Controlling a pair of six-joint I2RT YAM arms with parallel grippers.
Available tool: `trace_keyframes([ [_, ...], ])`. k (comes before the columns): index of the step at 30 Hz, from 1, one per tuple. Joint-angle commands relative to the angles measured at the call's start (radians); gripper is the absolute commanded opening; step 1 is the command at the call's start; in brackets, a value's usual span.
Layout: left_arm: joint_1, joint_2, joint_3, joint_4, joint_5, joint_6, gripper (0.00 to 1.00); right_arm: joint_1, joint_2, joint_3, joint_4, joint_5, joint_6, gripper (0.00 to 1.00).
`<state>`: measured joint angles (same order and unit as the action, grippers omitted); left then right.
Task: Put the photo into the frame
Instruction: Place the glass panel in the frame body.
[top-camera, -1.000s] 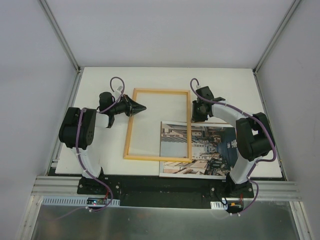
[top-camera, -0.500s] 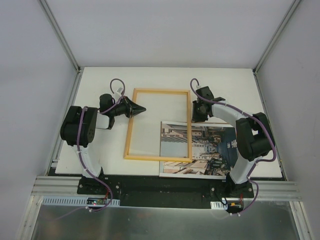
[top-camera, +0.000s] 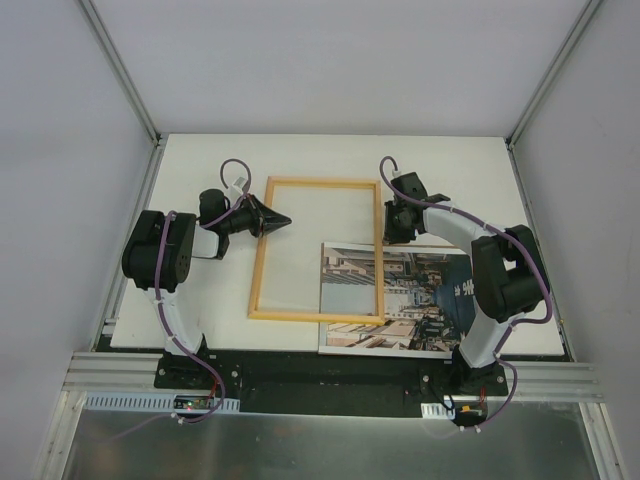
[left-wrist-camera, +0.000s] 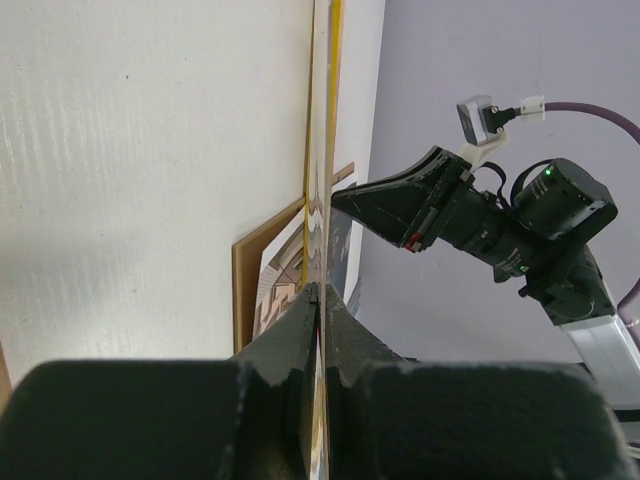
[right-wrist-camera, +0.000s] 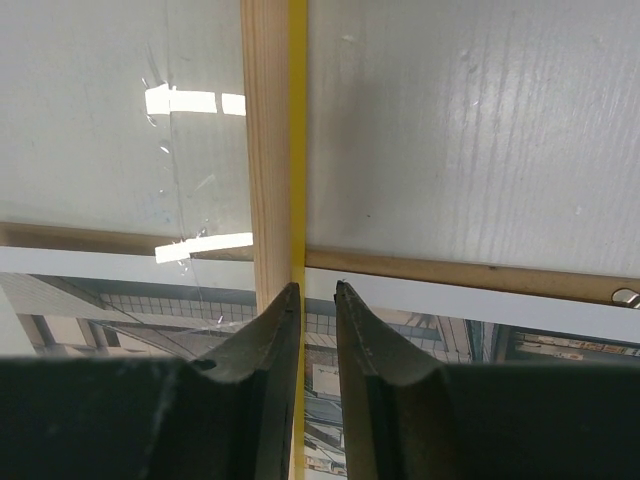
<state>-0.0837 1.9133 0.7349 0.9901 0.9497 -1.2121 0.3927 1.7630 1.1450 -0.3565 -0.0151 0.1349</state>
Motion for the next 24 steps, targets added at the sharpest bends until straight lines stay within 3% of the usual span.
trace_keyframes([
  [1,0.004,-0.014,0.018,-0.013,0.008,0.071,0.0,0.011,-0.002,0.039,-0.016,0.003,-0.012,0.23],
  [22,0.009,-0.045,0.05,-0.156,-0.006,0.158,0.0,0.014,-0.017,0.039,-0.019,0.0,-0.015,0.23],
  [24,0.009,-0.048,0.06,-0.179,-0.012,0.174,0.04,0.015,-0.02,0.039,-0.019,0.001,-0.014,0.23],
])
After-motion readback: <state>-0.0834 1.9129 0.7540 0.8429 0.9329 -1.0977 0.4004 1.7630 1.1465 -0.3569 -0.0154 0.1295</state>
